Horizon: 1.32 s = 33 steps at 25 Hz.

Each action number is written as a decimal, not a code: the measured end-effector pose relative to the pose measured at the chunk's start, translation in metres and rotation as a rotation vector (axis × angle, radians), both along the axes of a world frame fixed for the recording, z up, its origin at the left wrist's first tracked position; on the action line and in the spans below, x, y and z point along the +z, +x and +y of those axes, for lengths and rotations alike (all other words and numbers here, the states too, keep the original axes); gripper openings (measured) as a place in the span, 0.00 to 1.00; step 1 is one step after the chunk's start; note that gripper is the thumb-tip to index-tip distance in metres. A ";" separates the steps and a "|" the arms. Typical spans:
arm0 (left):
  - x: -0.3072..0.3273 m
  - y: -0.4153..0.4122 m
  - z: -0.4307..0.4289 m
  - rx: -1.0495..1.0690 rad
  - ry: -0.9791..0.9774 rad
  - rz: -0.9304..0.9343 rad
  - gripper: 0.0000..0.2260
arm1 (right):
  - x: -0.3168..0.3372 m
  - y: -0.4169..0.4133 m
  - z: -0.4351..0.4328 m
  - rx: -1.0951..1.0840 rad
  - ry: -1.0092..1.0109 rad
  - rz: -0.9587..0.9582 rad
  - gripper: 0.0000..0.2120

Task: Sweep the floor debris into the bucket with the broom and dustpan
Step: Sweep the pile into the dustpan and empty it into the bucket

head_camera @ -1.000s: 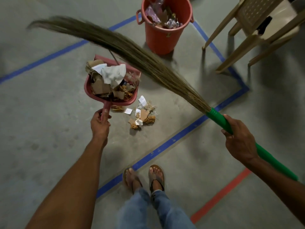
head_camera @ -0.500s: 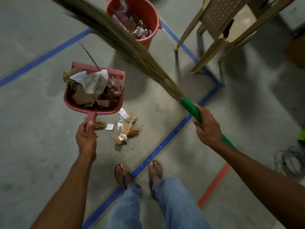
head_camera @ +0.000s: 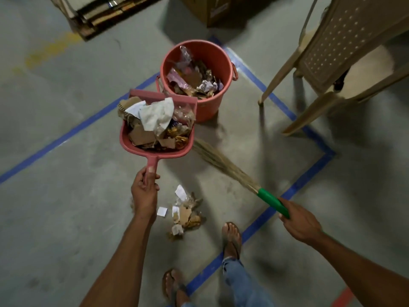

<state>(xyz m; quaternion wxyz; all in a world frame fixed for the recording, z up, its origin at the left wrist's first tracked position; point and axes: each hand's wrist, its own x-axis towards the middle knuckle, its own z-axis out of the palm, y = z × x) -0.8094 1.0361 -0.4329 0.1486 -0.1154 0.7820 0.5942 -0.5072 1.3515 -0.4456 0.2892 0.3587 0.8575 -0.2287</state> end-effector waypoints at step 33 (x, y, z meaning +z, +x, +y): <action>0.053 -0.118 0.063 -0.107 0.008 0.016 0.13 | 0.024 -0.046 -0.108 -0.255 -0.216 -0.015 0.22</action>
